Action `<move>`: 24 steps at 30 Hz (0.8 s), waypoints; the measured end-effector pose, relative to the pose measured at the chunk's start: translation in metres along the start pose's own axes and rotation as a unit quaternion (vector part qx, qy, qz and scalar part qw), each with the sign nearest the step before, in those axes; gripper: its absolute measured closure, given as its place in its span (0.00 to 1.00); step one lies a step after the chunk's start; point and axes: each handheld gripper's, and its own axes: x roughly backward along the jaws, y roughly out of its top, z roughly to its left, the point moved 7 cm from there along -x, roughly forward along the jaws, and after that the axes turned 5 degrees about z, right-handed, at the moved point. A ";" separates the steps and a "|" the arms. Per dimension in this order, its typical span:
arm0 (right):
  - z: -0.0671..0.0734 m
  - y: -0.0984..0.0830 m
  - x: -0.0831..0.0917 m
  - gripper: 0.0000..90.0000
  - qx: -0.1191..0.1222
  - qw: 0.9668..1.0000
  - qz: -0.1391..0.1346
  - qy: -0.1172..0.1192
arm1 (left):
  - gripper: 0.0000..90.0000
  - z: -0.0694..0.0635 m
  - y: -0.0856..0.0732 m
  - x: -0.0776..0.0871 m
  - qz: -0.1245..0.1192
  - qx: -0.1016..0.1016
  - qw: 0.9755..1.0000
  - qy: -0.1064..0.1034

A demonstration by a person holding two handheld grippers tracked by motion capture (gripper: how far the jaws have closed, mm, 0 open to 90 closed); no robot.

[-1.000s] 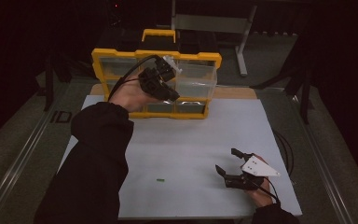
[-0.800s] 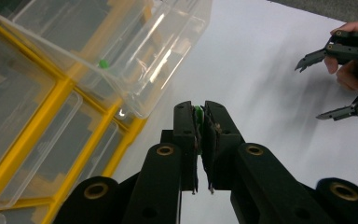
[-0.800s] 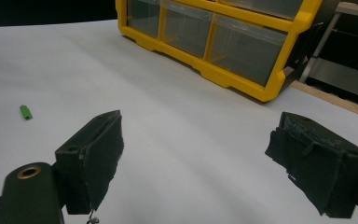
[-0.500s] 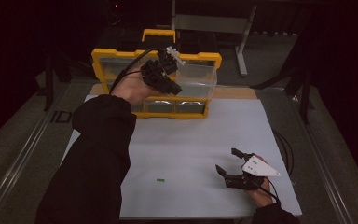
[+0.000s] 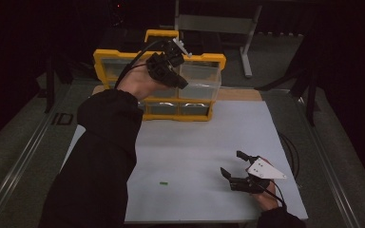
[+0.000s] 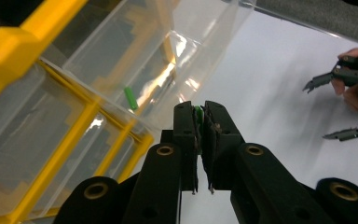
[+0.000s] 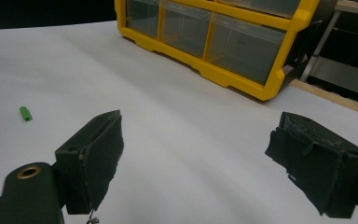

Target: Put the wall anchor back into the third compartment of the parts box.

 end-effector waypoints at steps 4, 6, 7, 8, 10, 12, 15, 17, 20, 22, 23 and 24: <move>-0.001 0.000 0.000 0.17 0.000 1.000 0.000 0.000 | 0.94 0.003 0.007 0.002 -0.008 0.005 1.000 0.003; -0.001 -0.001 0.000 0.17 0.000 1.000 0.000 0.000 | 0.94 0.004 0.011 0.001 -0.014 0.011 1.000 0.006; -0.001 -0.001 0.000 0.17 0.000 1.000 0.000 0.000 | 0.94 0.004 0.011 0.001 -0.014 0.011 1.000 0.006; -0.001 0.000 0.000 0.17 -0.001 1.000 -0.001 0.001 | 0.94 0.005 0.013 -0.001 -0.012 0.015 1.000 0.012; -0.001 0.000 0.000 0.17 0.000 1.000 -0.001 0.002 | 0.94 0.007 0.016 -0.002 -0.018 0.024 0.999 0.016; 0.000 -0.001 0.000 0.17 0.000 1.000 0.000 0.002 | 0.94 0.008 0.017 -0.003 -0.019 0.028 0.999 0.020; 0.000 -0.001 0.000 0.17 0.000 1.000 0.000 0.003 | 0.94 0.009 0.019 -0.003 -0.023 0.032 0.999 0.019; -0.001 -0.001 0.000 0.17 0.000 1.000 0.000 0.002 | 0.94 0.011 0.020 -0.003 -0.023 0.037 0.999 0.025; 0.000 -0.001 0.000 0.17 0.000 1.000 0.000 0.003 | 0.94 0.013 0.022 -0.003 -0.025 0.044 0.998 0.028; 0.000 -0.001 0.000 0.17 0.000 1.000 0.001 0.003 | 0.94 0.013 0.023 -0.004 -0.026 0.048 0.998 0.031; 0.000 -0.001 0.000 0.17 0.000 1.000 0.001 0.003 | 0.94 0.014 0.024 -0.004 -0.028 0.049 0.998 0.034; 0.000 -0.001 0.000 0.17 0.001 1.000 0.001 0.003 | 0.94 0.014 0.024 -0.005 -0.030 0.051 0.998 0.033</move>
